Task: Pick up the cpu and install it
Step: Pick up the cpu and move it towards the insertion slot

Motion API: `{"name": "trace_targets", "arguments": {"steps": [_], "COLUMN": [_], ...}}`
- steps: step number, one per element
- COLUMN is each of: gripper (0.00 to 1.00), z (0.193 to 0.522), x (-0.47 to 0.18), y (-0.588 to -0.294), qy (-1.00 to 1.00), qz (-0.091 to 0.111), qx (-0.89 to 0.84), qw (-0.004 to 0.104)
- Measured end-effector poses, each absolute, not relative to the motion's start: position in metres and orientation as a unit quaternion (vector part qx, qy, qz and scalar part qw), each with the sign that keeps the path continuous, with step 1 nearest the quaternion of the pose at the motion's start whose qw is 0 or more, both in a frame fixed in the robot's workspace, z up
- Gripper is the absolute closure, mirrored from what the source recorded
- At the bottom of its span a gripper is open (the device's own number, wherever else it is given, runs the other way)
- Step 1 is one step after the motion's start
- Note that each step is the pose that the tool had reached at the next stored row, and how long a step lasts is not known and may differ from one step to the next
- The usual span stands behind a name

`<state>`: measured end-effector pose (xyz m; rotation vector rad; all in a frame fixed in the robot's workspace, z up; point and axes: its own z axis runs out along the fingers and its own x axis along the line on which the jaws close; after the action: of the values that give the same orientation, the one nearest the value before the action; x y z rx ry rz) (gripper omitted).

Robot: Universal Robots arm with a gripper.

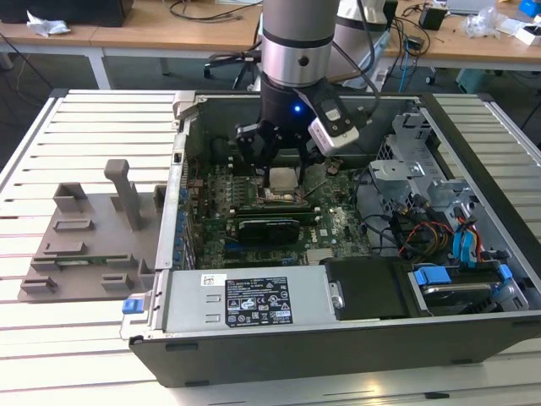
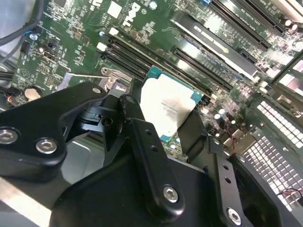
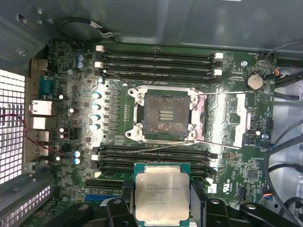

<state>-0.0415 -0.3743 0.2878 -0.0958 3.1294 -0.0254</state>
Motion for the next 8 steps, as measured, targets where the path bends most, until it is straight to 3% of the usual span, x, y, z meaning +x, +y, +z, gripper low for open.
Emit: {"name": "trace_targets", "arguments": {"steps": [8], "gripper": [0.45], "z": [0.285], "x": [-0.027], "y": [-0.374], "qy": [0.999], "qz": [-0.008], "qx": [-0.031], "qw": [0.005]}}
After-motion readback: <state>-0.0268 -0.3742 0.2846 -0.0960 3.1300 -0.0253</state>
